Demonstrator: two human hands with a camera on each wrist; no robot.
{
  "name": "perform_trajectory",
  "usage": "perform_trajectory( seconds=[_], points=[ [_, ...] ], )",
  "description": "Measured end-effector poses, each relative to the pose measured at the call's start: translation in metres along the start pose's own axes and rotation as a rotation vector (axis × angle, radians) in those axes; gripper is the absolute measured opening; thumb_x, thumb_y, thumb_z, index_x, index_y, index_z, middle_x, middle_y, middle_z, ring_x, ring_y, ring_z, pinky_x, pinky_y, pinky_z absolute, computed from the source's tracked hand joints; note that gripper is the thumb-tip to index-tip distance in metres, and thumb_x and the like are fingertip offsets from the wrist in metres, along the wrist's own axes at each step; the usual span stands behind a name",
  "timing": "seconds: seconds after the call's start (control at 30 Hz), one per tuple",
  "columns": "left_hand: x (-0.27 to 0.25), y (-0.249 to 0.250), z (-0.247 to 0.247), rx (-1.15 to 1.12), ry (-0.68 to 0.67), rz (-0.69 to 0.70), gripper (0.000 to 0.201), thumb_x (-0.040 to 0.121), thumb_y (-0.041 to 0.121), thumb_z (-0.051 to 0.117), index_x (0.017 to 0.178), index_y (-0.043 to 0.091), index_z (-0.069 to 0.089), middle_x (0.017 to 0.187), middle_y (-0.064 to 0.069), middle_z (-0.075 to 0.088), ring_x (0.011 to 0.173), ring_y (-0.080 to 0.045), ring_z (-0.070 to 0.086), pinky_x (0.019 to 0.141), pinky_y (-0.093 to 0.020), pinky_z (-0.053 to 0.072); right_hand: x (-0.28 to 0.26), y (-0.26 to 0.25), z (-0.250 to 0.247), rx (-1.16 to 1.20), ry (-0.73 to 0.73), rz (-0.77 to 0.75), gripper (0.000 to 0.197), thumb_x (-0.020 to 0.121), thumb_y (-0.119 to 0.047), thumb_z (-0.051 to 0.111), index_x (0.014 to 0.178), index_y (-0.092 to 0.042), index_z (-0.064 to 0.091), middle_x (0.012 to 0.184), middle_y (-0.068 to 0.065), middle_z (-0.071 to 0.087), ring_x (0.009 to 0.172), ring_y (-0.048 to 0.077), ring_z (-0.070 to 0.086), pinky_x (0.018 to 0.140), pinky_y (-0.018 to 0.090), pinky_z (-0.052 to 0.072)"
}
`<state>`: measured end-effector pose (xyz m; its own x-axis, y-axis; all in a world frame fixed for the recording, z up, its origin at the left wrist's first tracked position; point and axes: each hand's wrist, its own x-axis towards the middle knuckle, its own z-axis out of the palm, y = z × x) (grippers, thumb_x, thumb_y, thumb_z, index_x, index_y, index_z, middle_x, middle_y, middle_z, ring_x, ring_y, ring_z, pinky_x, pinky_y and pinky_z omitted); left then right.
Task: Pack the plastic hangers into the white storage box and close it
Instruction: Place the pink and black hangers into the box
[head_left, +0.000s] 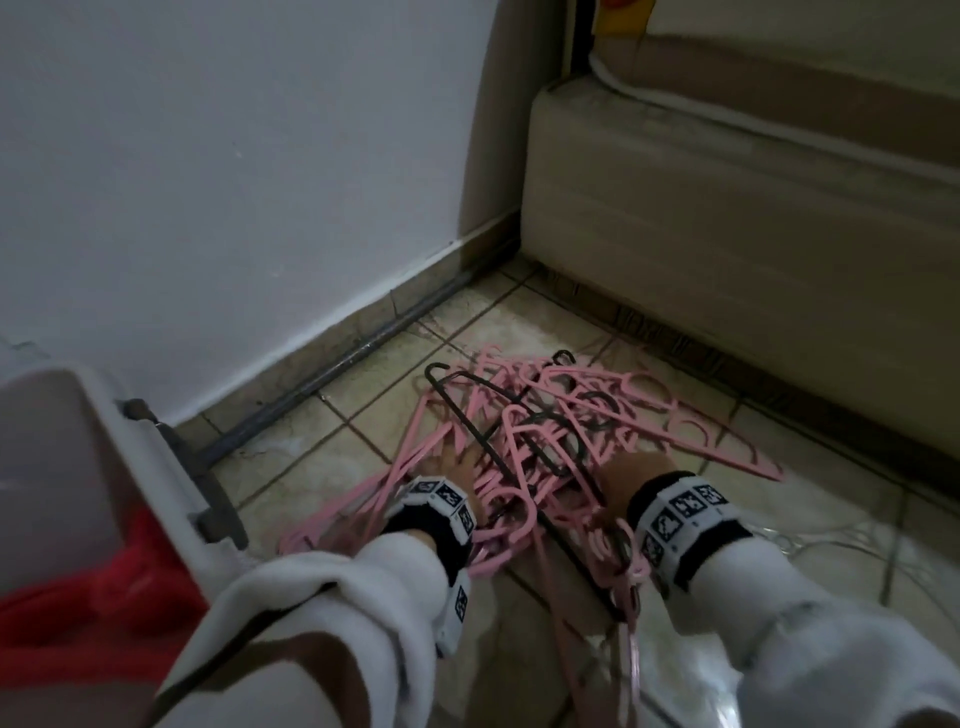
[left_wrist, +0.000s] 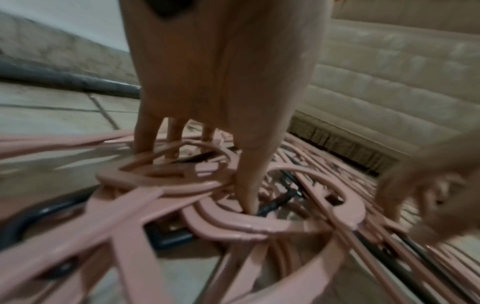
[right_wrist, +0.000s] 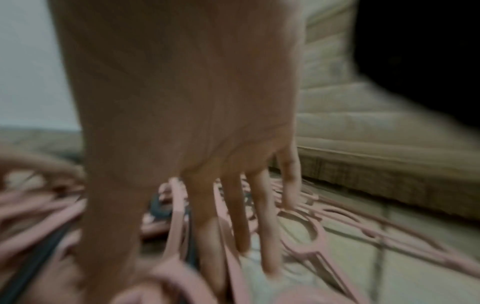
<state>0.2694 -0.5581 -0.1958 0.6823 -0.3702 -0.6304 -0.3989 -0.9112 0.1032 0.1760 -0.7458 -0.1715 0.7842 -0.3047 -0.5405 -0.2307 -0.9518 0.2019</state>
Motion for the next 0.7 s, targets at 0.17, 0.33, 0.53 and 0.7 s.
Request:
perform_trajectory(
  seconds=[0.17, 0.33, 0.53, 0.7],
  points=[
    [-0.011, 0.022, 0.007, 0.113, -0.002, 0.109, 0.101, 0.081, 0.039, 0.069, 0.15, 0.027, -0.004, 0.156, -0.009, -0.017, 0.143, -0.036, 0.01, 0.113, -0.049, 0.024, 0.002, 0.029, -0.002, 0.235, 0.192, 0.155, 0.051, 0.091, -0.036, 0.047, 0.137, -0.019, 0.035, 0.144, 0.005, 0.038, 0.13, 0.025, 0.039, 0.105, 0.05, 0.031],
    [-0.022, 0.027, 0.005, 0.131, 0.005, 0.125, 0.094, 0.085, 0.037, 0.065, 0.15, 0.029, -0.001, 0.157, -0.009, -0.015, 0.14, -0.038, 0.017, 0.11, -0.046, 0.027, 0.012, 0.057, 0.032, 0.391, -0.004, 0.391, 0.068, 0.091, -0.039, 0.047, 0.147, -0.022, 0.013, 0.154, 0.005, 0.02, 0.141, 0.028, 0.02, 0.112, 0.061, 0.009],
    [-0.021, 0.029, 0.011, 0.147, 0.005, 0.102, 0.092, 0.087, 0.039, 0.063, 0.15, 0.028, -0.003, 0.156, -0.009, -0.017, 0.141, -0.039, 0.012, 0.111, -0.05, 0.023, -0.01, 0.057, 0.04, 0.289, 0.248, 0.176, 0.026, 0.093, -0.018, 0.047, 0.115, -0.014, 0.06, 0.118, 0.01, 0.06, 0.108, 0.024, 0.058, 0.094, 0.033, 0.044],
    [-0.027, 0.032, 0.027, 0.047, 0.089, 0.066, 0.085, 0.091, 0.03, 0.056, 0.149, 0.033, -0.007, 0.157, -0.004, -0.016, 0.141, -0.04, 0.012, 0.114, -0.051, 0.017, -0.04, 0.038, 0.046, 0.537, 0.173, -0.065, 0.017, 0.087, -0.022, 0.059, 0.102, -0.019, 0.067, 0.101, 0.0, 0.067, 0.088, 0.015, 0.059, 0.075, 0.025, 0.046]
  ],
)
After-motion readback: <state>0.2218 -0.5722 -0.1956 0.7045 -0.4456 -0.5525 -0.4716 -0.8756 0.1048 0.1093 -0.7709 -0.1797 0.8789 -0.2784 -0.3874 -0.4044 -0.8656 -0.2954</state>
